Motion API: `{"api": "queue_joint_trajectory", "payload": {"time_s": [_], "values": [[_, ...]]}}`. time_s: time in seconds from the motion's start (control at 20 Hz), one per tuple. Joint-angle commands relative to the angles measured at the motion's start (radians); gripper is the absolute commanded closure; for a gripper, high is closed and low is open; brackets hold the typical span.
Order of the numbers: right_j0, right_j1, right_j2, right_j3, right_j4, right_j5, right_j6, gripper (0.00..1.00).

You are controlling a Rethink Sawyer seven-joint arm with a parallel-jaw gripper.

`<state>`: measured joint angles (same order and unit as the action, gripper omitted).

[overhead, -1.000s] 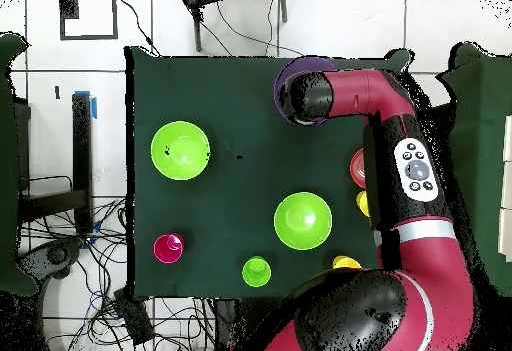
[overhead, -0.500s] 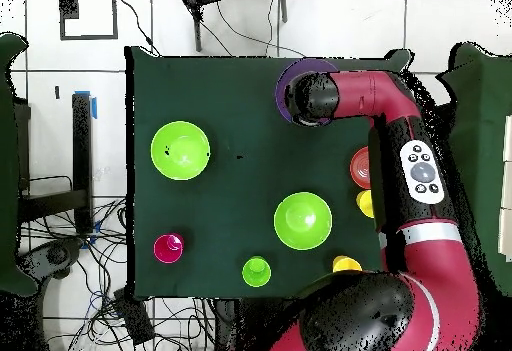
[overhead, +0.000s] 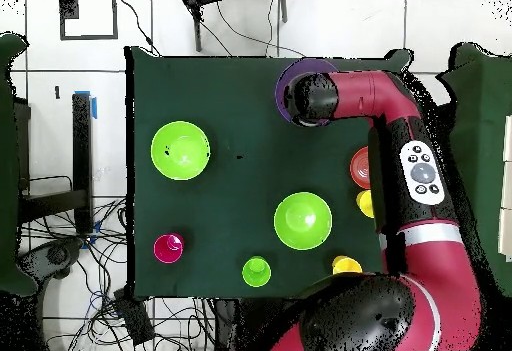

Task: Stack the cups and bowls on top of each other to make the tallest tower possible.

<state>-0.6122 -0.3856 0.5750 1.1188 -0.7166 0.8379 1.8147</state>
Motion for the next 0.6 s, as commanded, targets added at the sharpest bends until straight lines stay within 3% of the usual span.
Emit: {"api": "queue_joint_trajectory", "payload": {"time_s": [0.05, 0.6], "values": [[-0.006, -0.040, 0.009, 0.081, -0.029, -0.008, -0.248, 1.00], [-0.006, -0.031, 0.017, 0.078, -0.031, -0.018, -0.245, 1.00]]}}
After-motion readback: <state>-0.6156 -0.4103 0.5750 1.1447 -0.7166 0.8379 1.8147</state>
